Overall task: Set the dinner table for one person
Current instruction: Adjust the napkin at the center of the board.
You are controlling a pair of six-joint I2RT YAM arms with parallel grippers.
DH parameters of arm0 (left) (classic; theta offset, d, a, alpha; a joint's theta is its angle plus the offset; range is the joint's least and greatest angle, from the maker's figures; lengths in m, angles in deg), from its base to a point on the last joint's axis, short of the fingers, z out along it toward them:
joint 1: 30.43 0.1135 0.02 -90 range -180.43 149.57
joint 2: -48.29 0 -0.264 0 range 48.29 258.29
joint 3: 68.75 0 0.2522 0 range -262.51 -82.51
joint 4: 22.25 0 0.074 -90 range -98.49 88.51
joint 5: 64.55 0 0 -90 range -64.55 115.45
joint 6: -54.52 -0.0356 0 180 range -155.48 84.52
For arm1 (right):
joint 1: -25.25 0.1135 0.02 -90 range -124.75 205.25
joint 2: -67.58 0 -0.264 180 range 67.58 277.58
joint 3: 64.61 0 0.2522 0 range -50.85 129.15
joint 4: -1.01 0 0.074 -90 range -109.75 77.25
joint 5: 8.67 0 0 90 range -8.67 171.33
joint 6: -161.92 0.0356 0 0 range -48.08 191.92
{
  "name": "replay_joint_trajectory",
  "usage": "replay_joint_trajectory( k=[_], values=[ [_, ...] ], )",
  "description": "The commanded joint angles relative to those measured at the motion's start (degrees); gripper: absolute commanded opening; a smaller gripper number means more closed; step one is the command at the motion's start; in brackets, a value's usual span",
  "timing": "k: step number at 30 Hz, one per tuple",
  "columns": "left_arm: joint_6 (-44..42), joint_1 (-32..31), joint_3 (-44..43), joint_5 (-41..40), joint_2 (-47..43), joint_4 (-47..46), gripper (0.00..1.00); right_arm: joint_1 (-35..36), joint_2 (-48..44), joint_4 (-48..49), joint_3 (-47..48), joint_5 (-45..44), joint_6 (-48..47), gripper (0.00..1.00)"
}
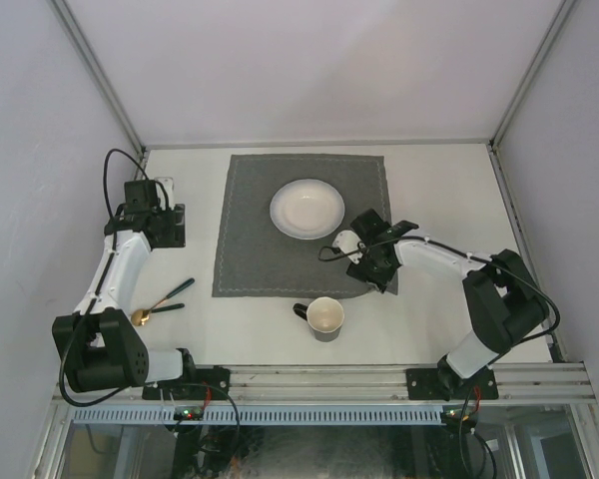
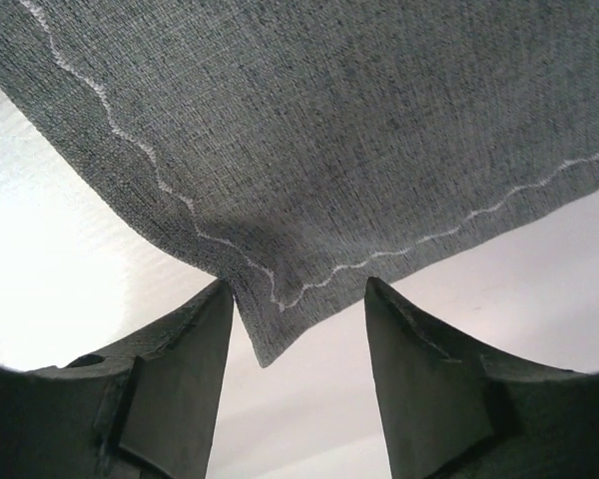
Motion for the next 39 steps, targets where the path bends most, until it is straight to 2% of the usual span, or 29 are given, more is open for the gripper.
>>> replay_joint_trajectory(
  k=[1,5,11,16,21,24,26,29,32,39],
  values=[
    [0.72,0.38,-0.99,1.18,-1.34,-1.68,0.69,-1.14,-4.48,0.08,2.26,-2.9,-0.42,0.56],
    [0.74,0.4,-0.64,0.56,-2.3,-2.68,0.69,-5.32,-8.16,0.9,6.94,-3.24,0.59,0.56],
    [0.6,0.36,1.18,-0.38,-6.11,-5.24,0.69,-12.73,-10.89,-1.08,17.4,3.55,6.28,0.75],
    [0.75,0.36,1.63,0.55,-7.92,-5.13,0.69,-13.26,-10.38,-2.49,18.19,3.66,7.93,0.76],
    [-0.09,0.35,2.45,0.62,-9.84,-4.71,0.69,-12.64,-9.02,-3.19,18.91,9.05,10.54,0.76],
    [-1.15,0.36,4.63,-0.52,-11.83,-5.57,0.69,-9.64,-8.72,-5.42,19.46,13.09,10.6,0.75],
    [-1.58,0.41,6.2,-2.19,-13.45,-6.92,0.69,-5.01,-8.39,-7.7,19.45,14.73,9.54,0.75],
    [-1.59,0.45,7.2,-3.03,-14.31,-7.33,0.69,3.2,-8.24,-11.15,19.43,12.23,7.87,0.74],
    [-1.15,0.45,7.53,-3.18,-13.82,-7.51,0.69,8.41,-9.07,-13.41,19.42,12.77,7.66,0.75],
    [-0.79,0.41,7.7,-3.93,-12.39,-7.72,0.69,14.24,-9.1,-15.43,16.95,12.78,8.06,0.74]
  ],
)
